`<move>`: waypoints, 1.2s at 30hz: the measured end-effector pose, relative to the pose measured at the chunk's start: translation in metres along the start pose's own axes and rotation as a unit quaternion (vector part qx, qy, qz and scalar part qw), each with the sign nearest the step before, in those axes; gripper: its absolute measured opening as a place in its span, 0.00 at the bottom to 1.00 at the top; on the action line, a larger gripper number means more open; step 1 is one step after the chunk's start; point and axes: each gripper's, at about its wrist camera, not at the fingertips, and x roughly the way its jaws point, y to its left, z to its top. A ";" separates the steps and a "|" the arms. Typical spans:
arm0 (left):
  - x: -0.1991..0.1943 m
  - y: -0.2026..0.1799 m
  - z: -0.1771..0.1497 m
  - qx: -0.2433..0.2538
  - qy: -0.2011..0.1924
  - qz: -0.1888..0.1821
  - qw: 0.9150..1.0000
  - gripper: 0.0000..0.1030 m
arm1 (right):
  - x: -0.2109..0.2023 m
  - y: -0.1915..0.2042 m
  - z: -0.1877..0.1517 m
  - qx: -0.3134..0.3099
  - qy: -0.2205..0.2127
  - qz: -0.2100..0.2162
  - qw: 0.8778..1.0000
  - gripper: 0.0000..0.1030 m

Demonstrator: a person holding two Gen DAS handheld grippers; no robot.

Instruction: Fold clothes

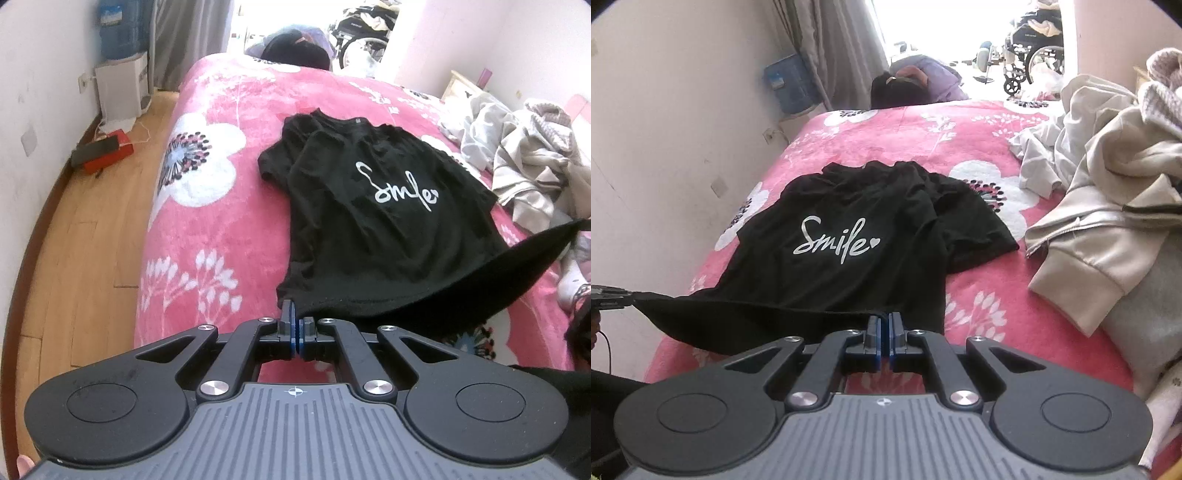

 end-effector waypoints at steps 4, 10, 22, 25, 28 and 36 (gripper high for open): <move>0.000 0.001 0.001 0.001 0.002 0.006 1.000 0.00 | -0.002 0.001 0.005 -0.011 -0.006 -0.010 1.000 0.04; 0.007 -0.010 0.028 0.030 -0.018 0.026 0.999 0.00 | 0.009 0.005 0.029 -0.042 -0.022 -0.041 0.998 0.04; -0.034 -0.034 0.105 0.095 -0.130 0.049 0.986 0.00 | -0.028 0.002 0.080 -0.043 -0.088 -0.060 0.993 0.04; -0.040 -0.037 0.065 0.119 -0.099 0.041 0.987 0.00 | -0.030 0.010 0.031 -0.058 -0.021 -0.050 0.997 0.04; -0.040 -0.035 0.016 0.112 -0.048 0.025 0.992 0.00 | -0.018 0.011 -0.022 -0.054 0.072 -0.040 0.995 0.03; 0.013 -0.026 -0.075 0.088 0.103 0.014 0.991 0.00 | 0.052 0.011 -0.099 -0.054 0.270 -0.018 0.961 0.03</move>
